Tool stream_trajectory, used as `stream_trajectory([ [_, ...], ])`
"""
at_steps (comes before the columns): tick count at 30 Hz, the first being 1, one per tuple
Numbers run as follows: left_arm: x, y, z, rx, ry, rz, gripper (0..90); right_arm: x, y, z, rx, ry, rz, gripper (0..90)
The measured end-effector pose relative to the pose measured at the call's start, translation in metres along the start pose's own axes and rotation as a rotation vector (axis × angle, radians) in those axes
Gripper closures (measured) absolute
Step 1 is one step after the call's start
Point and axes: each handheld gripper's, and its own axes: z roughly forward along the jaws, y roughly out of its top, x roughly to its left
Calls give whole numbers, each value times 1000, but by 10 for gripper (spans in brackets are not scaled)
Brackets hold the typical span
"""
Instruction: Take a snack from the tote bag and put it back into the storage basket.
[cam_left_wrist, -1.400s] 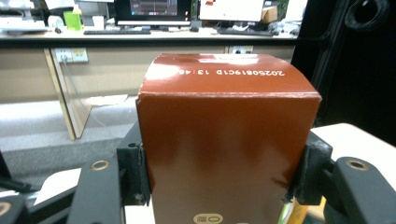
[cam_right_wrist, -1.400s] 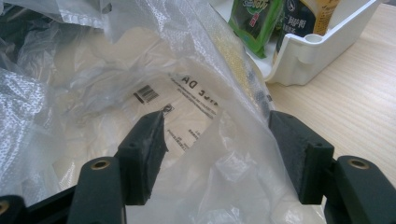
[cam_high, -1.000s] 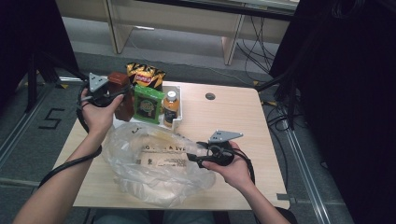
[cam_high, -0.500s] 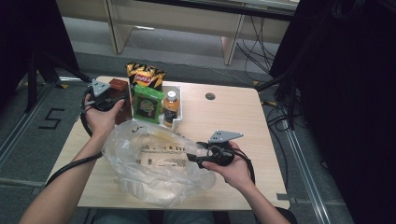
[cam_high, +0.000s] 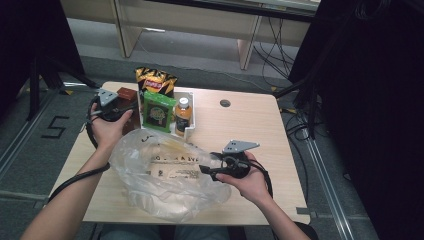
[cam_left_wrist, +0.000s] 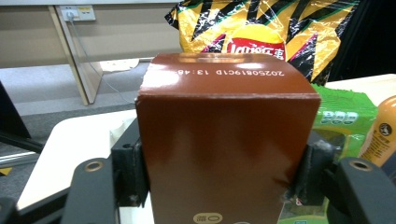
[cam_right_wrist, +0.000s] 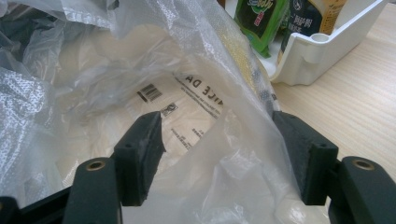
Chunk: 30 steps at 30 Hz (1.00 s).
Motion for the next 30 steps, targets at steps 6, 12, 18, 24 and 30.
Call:
stream_trajectory([
  [6, 0, 1, -5, 6, -26, -1, 262, 1, 0, 1, 1, 11, 29, 332],
  [12, 3, 8, -24, -22, -53, -8, 186, 0, 0, -1, 9, 12, 24, 309],
  [18, 5, 15, -59, -49, -66, 3, 164, 1, 0, -2, 1, 9, 44, 290],
  [24, 11, 3, -108, -46, -59, -20, 179, -1, 1, -3, -19, -3, 11, 287],
  [30, 14, -23, -158, -24, -47, -65, 195, 2, 1, -3, -19, -4, 41, 285],
])
